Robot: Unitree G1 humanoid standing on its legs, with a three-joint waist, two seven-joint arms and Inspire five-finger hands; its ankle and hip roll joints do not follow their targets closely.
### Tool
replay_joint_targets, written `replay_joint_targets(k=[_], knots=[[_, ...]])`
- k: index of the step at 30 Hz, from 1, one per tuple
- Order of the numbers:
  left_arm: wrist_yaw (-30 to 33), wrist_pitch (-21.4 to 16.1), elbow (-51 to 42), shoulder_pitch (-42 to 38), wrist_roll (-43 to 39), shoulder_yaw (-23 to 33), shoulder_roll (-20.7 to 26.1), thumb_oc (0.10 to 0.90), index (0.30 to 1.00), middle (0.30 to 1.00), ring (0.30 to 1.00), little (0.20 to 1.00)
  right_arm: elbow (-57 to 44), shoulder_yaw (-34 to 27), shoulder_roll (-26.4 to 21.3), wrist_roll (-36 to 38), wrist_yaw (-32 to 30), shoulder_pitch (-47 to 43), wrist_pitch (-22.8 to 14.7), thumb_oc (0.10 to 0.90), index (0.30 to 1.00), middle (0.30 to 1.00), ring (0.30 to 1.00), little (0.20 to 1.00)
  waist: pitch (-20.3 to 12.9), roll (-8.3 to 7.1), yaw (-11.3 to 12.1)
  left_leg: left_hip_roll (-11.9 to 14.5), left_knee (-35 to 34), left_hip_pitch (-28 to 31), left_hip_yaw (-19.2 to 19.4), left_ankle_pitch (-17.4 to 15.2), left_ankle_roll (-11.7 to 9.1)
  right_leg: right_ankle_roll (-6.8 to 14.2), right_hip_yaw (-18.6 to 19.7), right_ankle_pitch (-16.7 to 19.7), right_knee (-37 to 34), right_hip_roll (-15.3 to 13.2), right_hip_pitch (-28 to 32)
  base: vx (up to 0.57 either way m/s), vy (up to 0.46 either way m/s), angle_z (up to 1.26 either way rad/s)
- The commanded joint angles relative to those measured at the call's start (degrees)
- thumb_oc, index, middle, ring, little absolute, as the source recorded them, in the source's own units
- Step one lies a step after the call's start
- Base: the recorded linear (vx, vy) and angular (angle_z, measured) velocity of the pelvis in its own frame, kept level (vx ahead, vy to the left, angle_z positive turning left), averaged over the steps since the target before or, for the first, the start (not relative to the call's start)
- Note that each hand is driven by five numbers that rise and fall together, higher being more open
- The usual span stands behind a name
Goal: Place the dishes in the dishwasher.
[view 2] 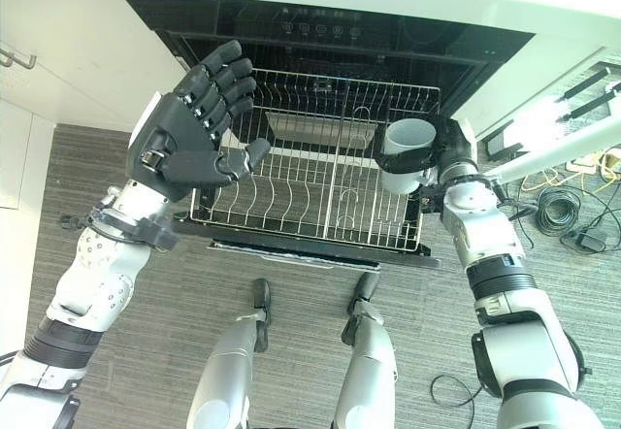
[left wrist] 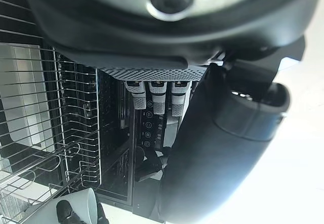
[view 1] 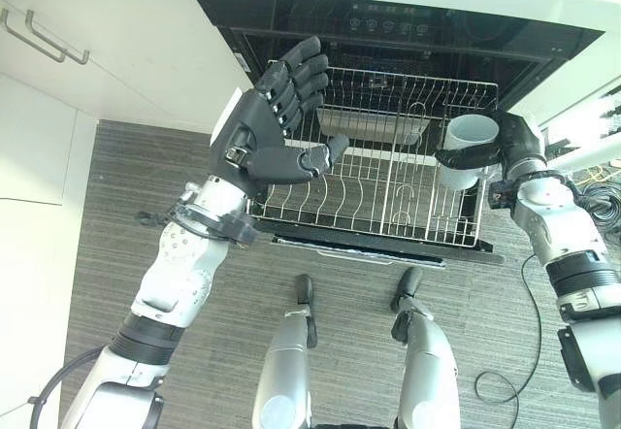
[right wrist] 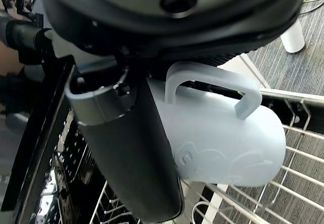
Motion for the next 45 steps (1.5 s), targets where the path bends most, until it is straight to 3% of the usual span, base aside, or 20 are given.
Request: replay_joint_targets(k=[1, 12, 16, 21, 31, 34, 38, 45], knots=[[-1.4, -8.0, -6.1, -2.1, -1.6, 0.2, -2.2, 0.800, 0.900, 0.900, 0.900, 0.900, -3.7, 1.8, -3.0, -1.9, 0.3, -4.8, -3.4, 0.800, 0.900, 0.900, 0.900, 0.900, -5.5, 1.57, 1.3, 0.5, -1.6, 8.0, 1.1, -11.7, 2.3, 7.9, 1.8, -4.9, 0.3, -0.7, -1.5, 0.00, 0.000, 0.00], [-1.6, -7.9, -6.7, -1.4, -0.9, 0.9, -1.6, 0.800, 0.900, 0.900, 0.900, 0.900, -12.3, 1.1, -4.3, -5.7, 0.1, -5.2, -4.9, 0.800, 0.900, 0.900, 0.900, 0.900, -5.4, 1.13, 0.8, 0.5, -1.6, 7.9, 1.4, -11.5, 2.3, 7.8, 2.3, -5.4, 0.3, 0.0, -1.0, 0.00, 0.000, 0.00], [-1.3, -8.3, -7.7, 0.4, 0.0, 2.3, -1.9, 0.800, 0.900, 0.900, 0.900, 0.900, -22.5, -2.7, -3.9, -7.1, -0.5, -2.3, -3.8, 0.800, 0.900, 0.900, 0.900, 0.900, -5.5, 0.80, 0.1, 0.6, -1.6, 7.6, 1.6, -11.5, 2.6, 7.7, 3.1, -6.0, 0.3, 0.7, -0.8, 0.00, 0.000, 0.00], [-0.7, -8.0, -8.5, 1.2, 0.5, 2.8, -1.9, 0.800, 0.900, 0.900, 0.900, 0.900, -24.8, -4.0, -3.7, -8.9, -1.5, 1.1, -1.6, 0.800, 0.900, 0.900, 0.900, 0.900, -5.6, 0.40, -0.3, 0.8, -1.6, 7.7, 2.3, -11.6, 2.7, 7.8, 3.6, -6.2, 0.3, 1.0, -0.5, 0.00, 0.000, -0.01], [-0.2, -7.7, -9.0, 1.3, 1.2, 3.6, -2.0, 0.800, 0.900, 0.900, 0.900, 0.900, -29.4, -6.5, -3.2, -10.0, -3.7, 1.8, -4.5, 0.800, 0.900, 0.900, 0.900, 0.900, -5.6, -0.13, -0.6, 0.8, -1.6, 7.4, 2.6, -11.6, 2.8, 7.6, 4.0, -7.1, 0.3, 1.7, 0.2, 0.00, -0.009, -0.02], [-0.3, -8.1, -8.8, 2.2, 1.2, 4.1, -2.1, 0.800, 0.900, 0.900, 0.900, 0.900, -27.8, -7.7, -4.8, -13.3, -6.1, 3.5, -0.9, 0.800, 0.900, 0.900, 0.900, 0.900, -6.2, -0.27, -0.7, 0.9, -1.6, 7.4, 3.0, -11.7, 2.8, 7.7, 4.2, -7.2, 0.3, 1.7, 0.3, 0.01, 0.025, 0.00], [0.3, -8.9, -9.5, 3.1, 0.6, 5.5, -1.7, 0.800, 0.900, 0.900, 0.900, 0.900, -28.0, -9.5, -3.6, -6.6, -6.9, 6.1, -6.2, 0.800, 0.900, 0.900, 0.900, 0.900, -6.3, -0.37, -0.8, 1.1, -1.6, 7.8, 3.3, -11.6, 2.8, 7.4, 3.8, -8.0, 0.3, 1.9, 1.8, 0.01, 0.021, -0.02], [0.0, -12.9, -14.1, 9.3, 2.2, 9.7, -6.9, 0.800, 0.900, 0.900, 0.900, 0.900, -45.8, -17.6, 6.6, -2.7, -4.5, 22.9, -14.6, 0.800, 0.900, 0.900, 0.900, 0.900, -8.9, -1.10, -2.9, 1.5, -1.6, 10.4, 4.9, -12.7, 3.1, 7.6, 5.1, -9.4, 0.3, 2.2, 4.9, 0.05, 0.122, -0.07]])
